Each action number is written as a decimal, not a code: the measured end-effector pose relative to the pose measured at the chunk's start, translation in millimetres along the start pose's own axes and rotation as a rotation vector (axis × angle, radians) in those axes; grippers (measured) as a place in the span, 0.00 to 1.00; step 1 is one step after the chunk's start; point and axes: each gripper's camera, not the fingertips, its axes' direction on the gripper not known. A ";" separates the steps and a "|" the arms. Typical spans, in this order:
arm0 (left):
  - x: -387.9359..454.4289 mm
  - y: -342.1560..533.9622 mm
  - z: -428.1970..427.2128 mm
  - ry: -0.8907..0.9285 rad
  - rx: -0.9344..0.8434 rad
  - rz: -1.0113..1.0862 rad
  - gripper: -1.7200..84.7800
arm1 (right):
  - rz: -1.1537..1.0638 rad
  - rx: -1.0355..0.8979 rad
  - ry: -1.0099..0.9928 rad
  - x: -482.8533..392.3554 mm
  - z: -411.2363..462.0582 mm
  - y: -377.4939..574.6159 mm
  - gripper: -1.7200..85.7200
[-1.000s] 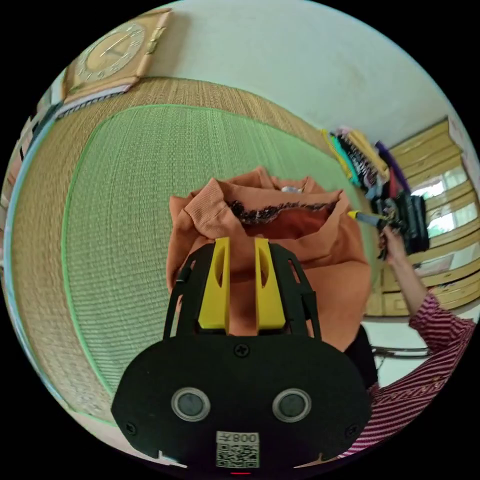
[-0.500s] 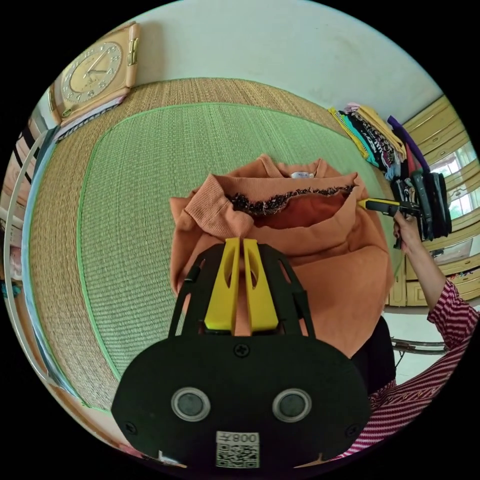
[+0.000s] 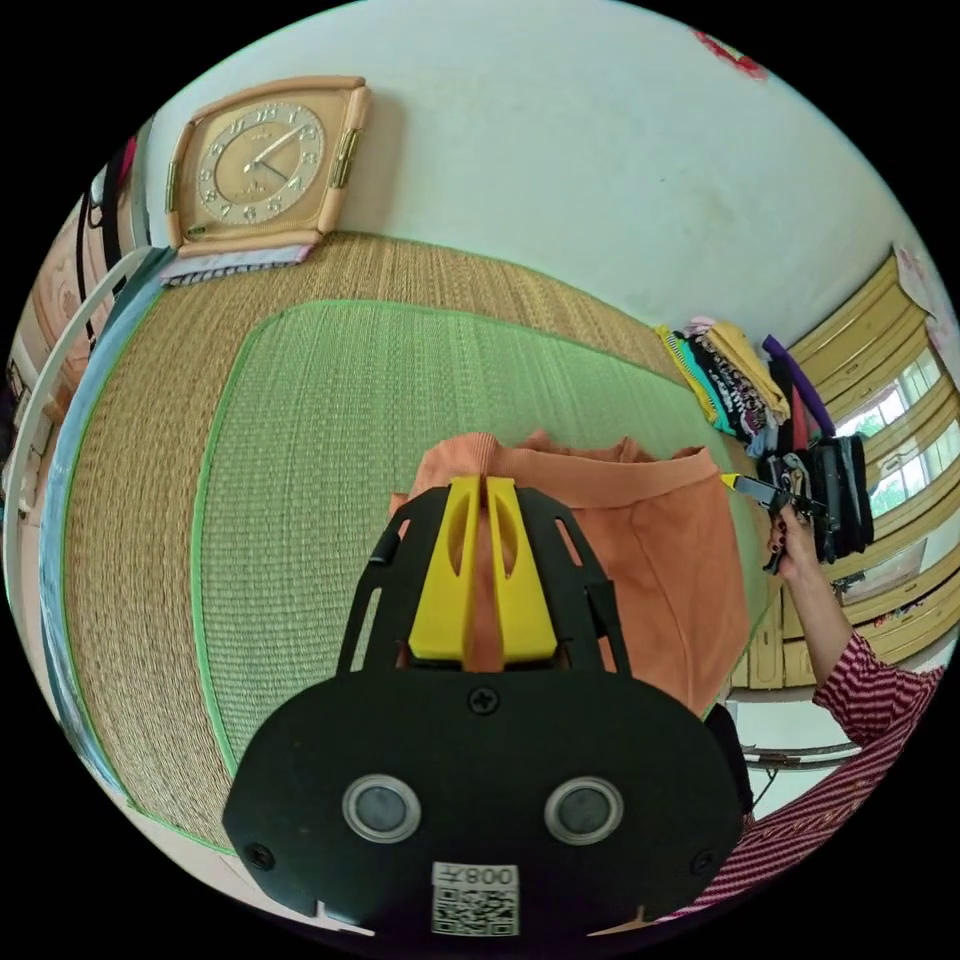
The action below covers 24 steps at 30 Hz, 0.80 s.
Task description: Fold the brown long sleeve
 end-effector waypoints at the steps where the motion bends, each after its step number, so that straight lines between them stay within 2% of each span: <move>1: -5.1 -1.0 15.7 -0.011 -0.044 -0.021 0.03 | 0.025 -0.043 -0.005 6.4 14.1 -1.8 0.02; 3: -10.2 0.2 25.2 0.003 -0.056 -0.040 0.03 | 0.060 -0.073 -0.031 14.7 24.9 -1.4 0.03; 11: -24.0 22.8 -2.6 0.070 0.093 -0.020 0.03 | -0.008 0.071 -0.048 9.2 -12.2 18.0 0.02; 18: -61.2 15.6 41.3 0.068 -0.029 -0.069 0.02 | 0.006 -0.143 0.014 27.0 52.0 2.1 0.02; 24: -79.5 10.0 31.5 0.046 0.033 -0.032 0.02 | 0.045 -0.060 -0.072 49.2 36.7 15.3 0.02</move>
